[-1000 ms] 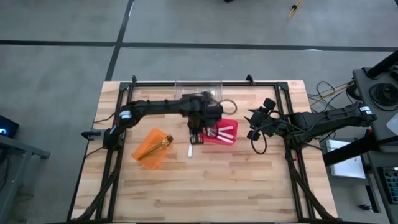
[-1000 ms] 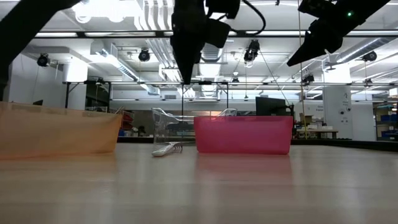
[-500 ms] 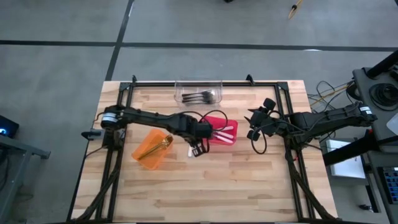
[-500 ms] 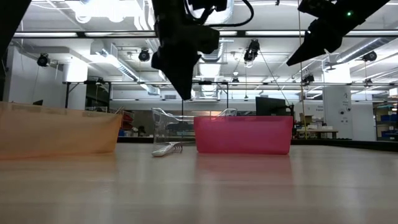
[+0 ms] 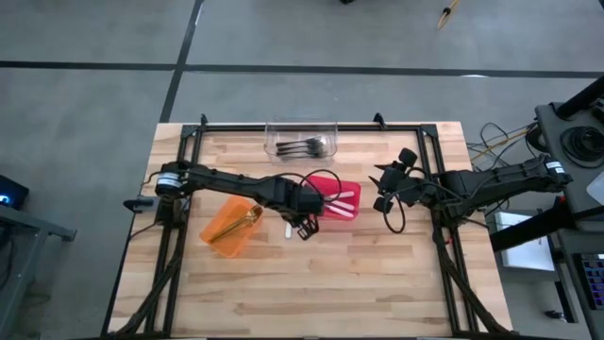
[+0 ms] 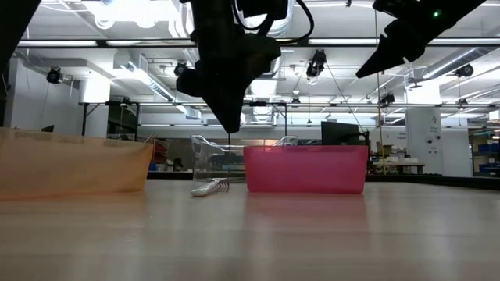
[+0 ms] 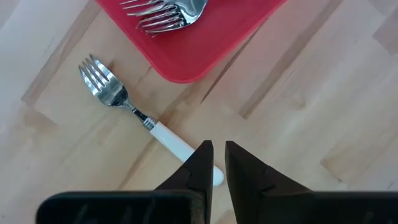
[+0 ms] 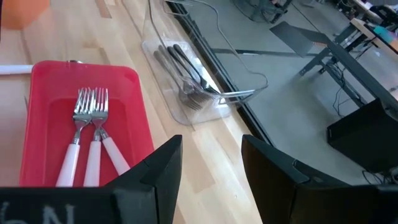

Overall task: Sort silverware by color (type)
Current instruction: Put the white fork into the red bin

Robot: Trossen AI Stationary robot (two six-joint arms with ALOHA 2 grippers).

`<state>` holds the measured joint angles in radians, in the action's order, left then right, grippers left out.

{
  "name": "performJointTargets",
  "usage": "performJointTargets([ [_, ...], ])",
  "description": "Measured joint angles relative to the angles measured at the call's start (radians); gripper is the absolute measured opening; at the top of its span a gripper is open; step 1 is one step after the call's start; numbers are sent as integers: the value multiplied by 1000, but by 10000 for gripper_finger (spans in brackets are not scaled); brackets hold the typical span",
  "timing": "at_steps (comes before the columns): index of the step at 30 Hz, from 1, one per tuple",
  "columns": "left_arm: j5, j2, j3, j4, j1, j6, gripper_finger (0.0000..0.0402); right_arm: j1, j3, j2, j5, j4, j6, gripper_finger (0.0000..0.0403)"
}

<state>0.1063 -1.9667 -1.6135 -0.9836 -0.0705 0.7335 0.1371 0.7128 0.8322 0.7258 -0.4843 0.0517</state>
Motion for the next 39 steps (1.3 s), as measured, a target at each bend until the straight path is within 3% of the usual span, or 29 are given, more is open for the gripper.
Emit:
performJointTargets([
  [20, 70, -7, 44, 9, -25, 124, 171, 0, 0, 0, 0, 3, -27, 157],
  [39, 175, -62, 121, 39, -35, 178, 178, 0, 0, 0, 0, 70, -105, 157],
])
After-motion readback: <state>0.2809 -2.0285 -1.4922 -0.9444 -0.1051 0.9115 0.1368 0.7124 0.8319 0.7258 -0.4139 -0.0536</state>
